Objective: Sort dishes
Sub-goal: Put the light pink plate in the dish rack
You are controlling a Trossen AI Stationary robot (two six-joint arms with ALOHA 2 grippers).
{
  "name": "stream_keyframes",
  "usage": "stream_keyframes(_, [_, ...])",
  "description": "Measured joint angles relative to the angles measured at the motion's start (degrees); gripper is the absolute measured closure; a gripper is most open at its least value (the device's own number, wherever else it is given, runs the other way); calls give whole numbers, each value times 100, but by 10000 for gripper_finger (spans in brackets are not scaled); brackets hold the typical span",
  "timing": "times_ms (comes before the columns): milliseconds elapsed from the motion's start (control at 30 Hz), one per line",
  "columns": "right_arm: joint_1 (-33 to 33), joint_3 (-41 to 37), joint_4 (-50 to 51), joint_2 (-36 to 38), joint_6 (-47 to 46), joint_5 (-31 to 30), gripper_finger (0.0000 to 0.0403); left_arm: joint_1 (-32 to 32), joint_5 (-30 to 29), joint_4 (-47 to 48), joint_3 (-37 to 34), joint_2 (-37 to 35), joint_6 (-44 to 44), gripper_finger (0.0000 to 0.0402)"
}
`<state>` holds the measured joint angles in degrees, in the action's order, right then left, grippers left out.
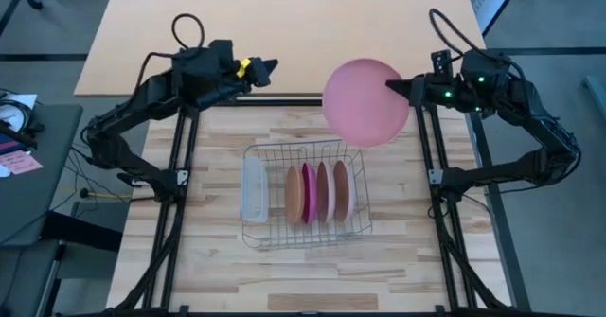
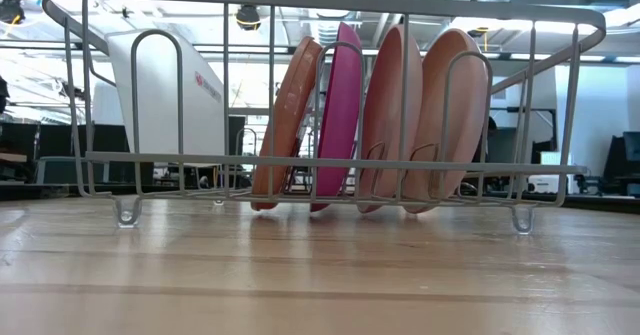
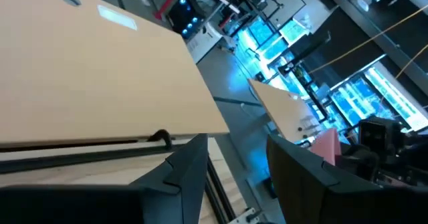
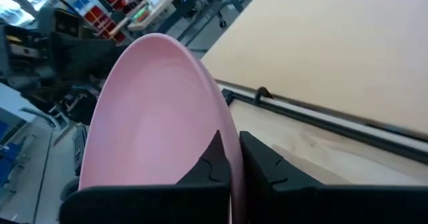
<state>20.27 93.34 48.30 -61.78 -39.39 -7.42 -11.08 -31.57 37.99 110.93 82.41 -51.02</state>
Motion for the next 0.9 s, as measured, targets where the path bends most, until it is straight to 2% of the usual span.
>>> stream_keyframes(100, [-18,15,21,36,-385,15,388,-54,4,55,0,-94,30,253])
stream_keyframes(233, [-266,442,-11,-22,-645,105,388,-105,-57,193,0,-218,92,253])
stream_keyframes(467, [-486,2023,112,-465,-732,140,388,-356,-70,553,0,-340,93,253])
stream_keyframes(600, [-487,3291,1169,-870,-855,133,388,-515,101,565,0,-340,148,253])
stream_keyframes(700, [-546,4126,2284,-1201,-1131,246,388,-683,608,573,0,-338,312,253])
stream_keyframes(900, [-1050,3966,3420,-1383,-1952,418,388,-1001,1407,756,0,-338,540,253])
